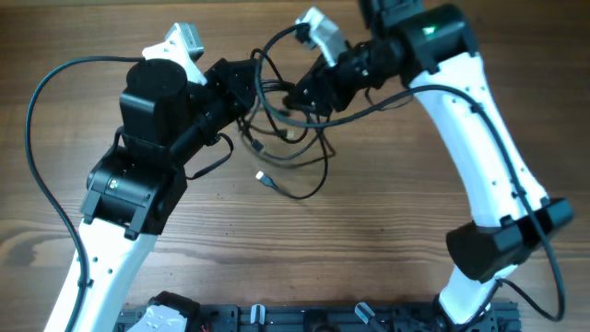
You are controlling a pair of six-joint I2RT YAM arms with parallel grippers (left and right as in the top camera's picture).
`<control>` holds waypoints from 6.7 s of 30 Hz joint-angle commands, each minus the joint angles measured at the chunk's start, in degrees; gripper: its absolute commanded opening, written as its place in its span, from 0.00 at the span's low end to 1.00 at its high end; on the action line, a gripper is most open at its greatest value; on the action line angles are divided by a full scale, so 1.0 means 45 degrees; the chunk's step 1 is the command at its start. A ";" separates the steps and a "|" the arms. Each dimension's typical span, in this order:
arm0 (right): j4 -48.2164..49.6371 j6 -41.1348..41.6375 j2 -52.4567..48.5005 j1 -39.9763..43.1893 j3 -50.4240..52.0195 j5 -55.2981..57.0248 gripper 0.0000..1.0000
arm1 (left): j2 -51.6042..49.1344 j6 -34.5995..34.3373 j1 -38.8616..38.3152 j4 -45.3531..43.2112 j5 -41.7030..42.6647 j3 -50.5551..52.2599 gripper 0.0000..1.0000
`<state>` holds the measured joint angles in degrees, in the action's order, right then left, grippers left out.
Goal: Untangle cables
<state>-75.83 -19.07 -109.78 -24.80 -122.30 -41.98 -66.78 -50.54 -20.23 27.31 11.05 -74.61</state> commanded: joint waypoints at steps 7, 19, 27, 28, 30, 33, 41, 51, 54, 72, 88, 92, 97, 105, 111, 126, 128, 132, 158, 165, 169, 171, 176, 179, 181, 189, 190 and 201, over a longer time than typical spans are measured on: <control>0.1496 0.2327 -0.0758 0.0423 -0.0136 0.1583 0.04 | 0.0053 -0.0209 0.0058 0.1268 -0.0923 -0.0165 0.04; -0.0447 -0.2613 -0.0330 0.0665 -0.0121 0.0204 0.82 | 0.0053 -0.0209 0.0049 0.1511 -0.0359 -0.0160 0.04; 0.1409 -0.3050 -0.0345 0.0602 0.2365 0.0204 0.55 | 0.0053 -0.0204 0.0049 0.1515 -0.0325 -0.0160 0.04; 0.1515 -0.2958 -0.0345 0.0602 0.2409 0.0199 0.48 | 0.0053 -0.0204 0.0049 0.1515 -0.0330 -0.0160 0.04; 0.1851 -0.1933 -0.0345 0.0602 0.2443 0.0199 0.30 | 0.0053 -0.0194 0.0049 0.1515 -0.0359 -0.0160 0.04; 0.2084 0.0083 -0.0301 0.0607 0.2399 0.0325 0.05 | -0.0063 -0.0146 0.0049 0.1632 -0.1039 -0.0160 0.04; 0.4284 0.7519 0.3502 0.0850 0.2395 0.9408 0.04 | -0.0831 -0.0155 0.0063 0.5202 -0.7470 -0.0160 0.04; 0.5833 0.7800 0.5785 0.4172 0.1744 0.7781 0.04 | -0.2875 -0.0141 0.2667 0.7470 -0.8340 -0.0131 0.04; 0.5605 0.7383 0.5799 0.4235 0.1744 0.8145 0.04 | -0.3206 0.0515 0.3050 0.7106 -0.8563 -0.0131 0.04; 0.4551 0.6912 0.6562 0.5173 0.1724 1.0914 0.04 | -0.5357 0.1506 0.9015 0.4386 -0.9709 -0.0126 0.04; 0.8097 0.5183 0.3240 0.6577 0.1724 1.3041 0.04 | -0.3497 0.3740 0.3405 0.3317 -0.0597 -0.0126 0.04; 0.8723 0.4799 0.2710 0.8471 0.1724 1.2857 0.04 | -0.3434 0.3225 0.1137 0.2744 -0.0602 -0.0126 0.04; 0.8752 0.4687 0.2157 0.9029 0.1763 1.3129 0.04 | -0.3434 0.3113 -0.0335 0.1768 -0.0597 -0.0131 0.04; 0.7698 0.6615 0.1083 0.9005 0.1758 1.1681 1.00 | -0.3434 0.3128 -0.0442 0.1729 -0.0714 -0.0131 0.04; 0.5391 0.6067 0.1564 0.7975 0.1763 0.5659 1.00 | -0.3429 0.3138 -0.0369 0.1724 -0.0797 -0.0136 0.04; 0.3011 0.4935 -0.0355 0.2327 0.1875 0.4274 0.82 | -0.3055 -0.0262 0.3619 0.3585 -0.1336 -0.0155 0.04; 0.3065 0.4930 -0.0957 0.1715 0.1875 0.4216 0.82 | -0.3055 -0.0185 0.3614 0.3657 -0.1268 -0.0155 0.04; 0.3419 0.4959 -0.1734 0.0918 0.1875 0.3371 0.78 | -0.3065 0.2419 0.3614 0.3419 0.0272 -0.0155 0.04; 0.9146 1.4494 -0.5804 -0.0559 0.1875 0.1311 0.19 | -0.3065 0.4182 0.3619 0.2463 0.3206 -0.0155 0.04; 0.8058 1.1550 -0.3604 0.1025 0.1277 0.3089 0.05 | -0.3065 0.4017 0.3619 0.2482 0.1549 -0.0155 0.04; 0.7359 1.1191 -0.0661 0.2195 -0.0058 0.2905 0.05 | -0.3065 0.2123 0.3619 0.3429 -0.2035 -0.0136 0.04; 0.7572 1.1249 0.0957 0.2647 -0.0491 0.3283 0.05 | -0.3094 0.0617 0.3619 0.4401 -0.4420 -0.0126 0.04; 0.8388 1.0574 0.3725 0.3215 -0.1151 0.5999 0.05 | -0.3313 -0.1146 0.3619 0.5785 -0.6951 -0.0087 0.04; 0.8364 0.9593 0.4517 0.3279 -0.2336 0.7509 0.05 | -0.3735 -0.1214 0.3619 0.6062 -0.7329 -0.0087 0.04; 0.8223 0.8952 0.4726 0.3279 -0.2958 0.8466 0.04 | -0.3934 -0.1209 0.3604 0.6057 -0.7198 -0.0087 0.04; 0.6130 0.7237 0.3755 0.3813 -0.3152 1.3430 0.04 | -0.3997 0.0015 0.3604 0.5950 -0.4886 -0.0087 0.04; 0.6173 0.7232 0.3502 0.4201 -0.3152 1.3406 0.04 | -0.3997 0.0505 0.3604 0.5795 -0.4250 -0.0087 0.04; 0.5387 0.8155 0.0622 0.8179 -0.3128 1.3799 0.05 | -0.3997 0.2565 0.2225 0.2482 0.1919 -0.0087 0.04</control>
<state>-49.52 12.45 -103.24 10.63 -136.27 16.82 -84.55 -40.03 -7.07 40.69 13.61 -74.85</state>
